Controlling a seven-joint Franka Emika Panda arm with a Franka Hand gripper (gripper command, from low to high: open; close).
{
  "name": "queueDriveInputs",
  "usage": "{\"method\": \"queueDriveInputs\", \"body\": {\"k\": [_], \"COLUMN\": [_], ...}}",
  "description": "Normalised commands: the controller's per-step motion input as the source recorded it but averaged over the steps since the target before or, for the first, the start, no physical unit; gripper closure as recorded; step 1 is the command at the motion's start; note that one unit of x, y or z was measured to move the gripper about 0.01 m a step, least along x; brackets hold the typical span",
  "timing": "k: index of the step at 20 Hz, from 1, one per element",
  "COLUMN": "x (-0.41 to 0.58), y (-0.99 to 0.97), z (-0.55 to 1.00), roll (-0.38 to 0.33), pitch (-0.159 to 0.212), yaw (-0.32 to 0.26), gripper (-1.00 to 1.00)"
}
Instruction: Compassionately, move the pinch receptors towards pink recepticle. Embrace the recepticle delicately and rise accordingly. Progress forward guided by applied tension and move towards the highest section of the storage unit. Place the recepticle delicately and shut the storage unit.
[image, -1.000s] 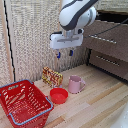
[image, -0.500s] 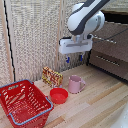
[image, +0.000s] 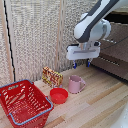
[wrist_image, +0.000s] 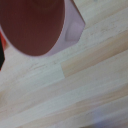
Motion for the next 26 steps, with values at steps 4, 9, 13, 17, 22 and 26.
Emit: {"method": "queueDriveInputs", "body": {"k": [4, 9, 13, 17, 22, 26], "x": [0.000, -0.002, -0.031, -0.006, 0.025, 0.049], "y": [-0.18, -0.03, 0.00, 0.12, 0.18, 0.13], "z": [-0.36, -0.32, -0.34, -0.31, -0.28, -0.21], "roll": [-0.023, -0.058, -0.091, -0.100, -0.119, -0.100], "pitch": [-0.040, 0.000, 0.000, 0.000, 0.000, 0.000], "yaw": [0.016, 0.031, 0.025, 0.029, 0.058, 0.134], "gripper": [-1.00, -1.00, -1.00, -1.00, -1.00, 1.00]}}
